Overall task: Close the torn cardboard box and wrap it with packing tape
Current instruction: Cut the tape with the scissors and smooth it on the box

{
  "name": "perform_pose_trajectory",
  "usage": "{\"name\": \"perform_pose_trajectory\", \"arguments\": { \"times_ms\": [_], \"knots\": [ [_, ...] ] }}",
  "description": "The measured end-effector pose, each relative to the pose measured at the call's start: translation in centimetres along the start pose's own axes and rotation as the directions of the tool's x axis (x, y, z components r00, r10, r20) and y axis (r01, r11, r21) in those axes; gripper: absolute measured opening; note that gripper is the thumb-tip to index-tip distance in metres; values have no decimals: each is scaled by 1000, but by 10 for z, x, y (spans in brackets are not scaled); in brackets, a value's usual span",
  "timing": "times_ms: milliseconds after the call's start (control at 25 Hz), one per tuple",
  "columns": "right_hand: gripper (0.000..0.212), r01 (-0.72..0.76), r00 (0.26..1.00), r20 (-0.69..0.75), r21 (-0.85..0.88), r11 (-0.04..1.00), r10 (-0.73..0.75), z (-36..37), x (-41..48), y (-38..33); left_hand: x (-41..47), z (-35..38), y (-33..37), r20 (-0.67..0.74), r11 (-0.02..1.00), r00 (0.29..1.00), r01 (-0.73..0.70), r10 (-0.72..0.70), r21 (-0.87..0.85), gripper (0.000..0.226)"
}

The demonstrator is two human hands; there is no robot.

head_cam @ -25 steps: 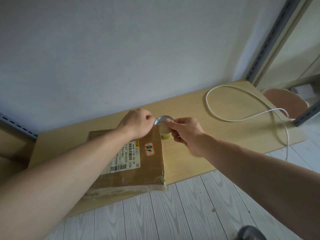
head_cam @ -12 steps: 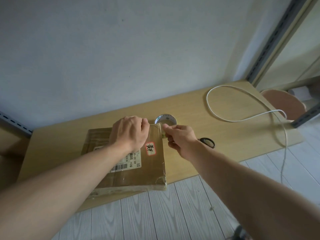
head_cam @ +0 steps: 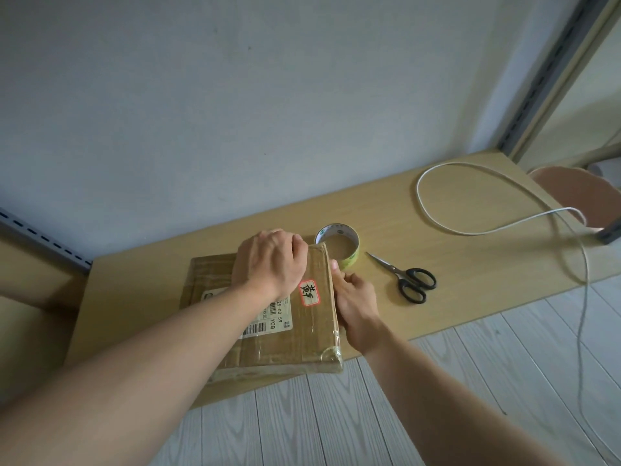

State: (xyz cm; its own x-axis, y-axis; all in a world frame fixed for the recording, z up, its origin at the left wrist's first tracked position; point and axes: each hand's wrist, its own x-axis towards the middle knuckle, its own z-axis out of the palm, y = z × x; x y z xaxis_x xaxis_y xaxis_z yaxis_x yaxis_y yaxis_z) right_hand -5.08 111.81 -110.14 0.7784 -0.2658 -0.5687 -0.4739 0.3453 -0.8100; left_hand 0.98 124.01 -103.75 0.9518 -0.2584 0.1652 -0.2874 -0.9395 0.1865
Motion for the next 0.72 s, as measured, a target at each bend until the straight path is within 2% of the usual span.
{"name": "perform_pose_trajectory", "arguments": {
  "times_ms": [80, 120, 160, 240, 320, 360, 440, 480, 600, 720],
  "knots": [
    [29, 293, 951, -83, -54, 955, -297, 2, 0, -8, 0, -2, -2, 3, 1000, 1000, 2, -2, -1, 49],
    [30, 414, 904, -81, -73, 907, -419, 1, 3, -15, -1, 0, 0, -4, 1000, 1000, -6, 6, -5, 49],
    [36, 473, 880, -24, -46, 880, -474, 1, 7, -24, -1, 0, 1, -6, 1000, 1000, -13, 13, -1, 49],
    [53, 373, 913, 184, -11, 928, -364, 8, 12, -41, 1, -1, 1, 3, 1000, 1000, 5, -5, 16, 48],
    [63, 209, 947, 273, -125, 970, -169, 19, 22, -53, 0, -2, 1, 1, 1000, 1000, 22, -22, 0, 48],
    [60, 153, 953, 290, -191, 970, -93, 26, 29, -57, -1, -3, 3, -6, 999, 999, 35, -35, -7, 48],
    [43, 79, 966, 257, -266, 961, -9, 35, 42, -64, 1, -2, 2, -6, 999, 998, 54, -55, -4, 48],
    [37, 54, 972, 235, -247, 967, 5, 38, 45, -63, 2, -1, 0, 0, 998, 998, 56, -56, -2, 48],
    [39, 67, 988, 139, -43, 997, -60, 39, 47, -49, 2, 0, 0, 3, 999, 999, 40, -40, -16, 48],
    [39, 116, 991, 66, -52, 992, -113, 41, 48, -43, 4, 4, -4, -5, 999, 999, 52, -52, -8, 45]
  ]
}}
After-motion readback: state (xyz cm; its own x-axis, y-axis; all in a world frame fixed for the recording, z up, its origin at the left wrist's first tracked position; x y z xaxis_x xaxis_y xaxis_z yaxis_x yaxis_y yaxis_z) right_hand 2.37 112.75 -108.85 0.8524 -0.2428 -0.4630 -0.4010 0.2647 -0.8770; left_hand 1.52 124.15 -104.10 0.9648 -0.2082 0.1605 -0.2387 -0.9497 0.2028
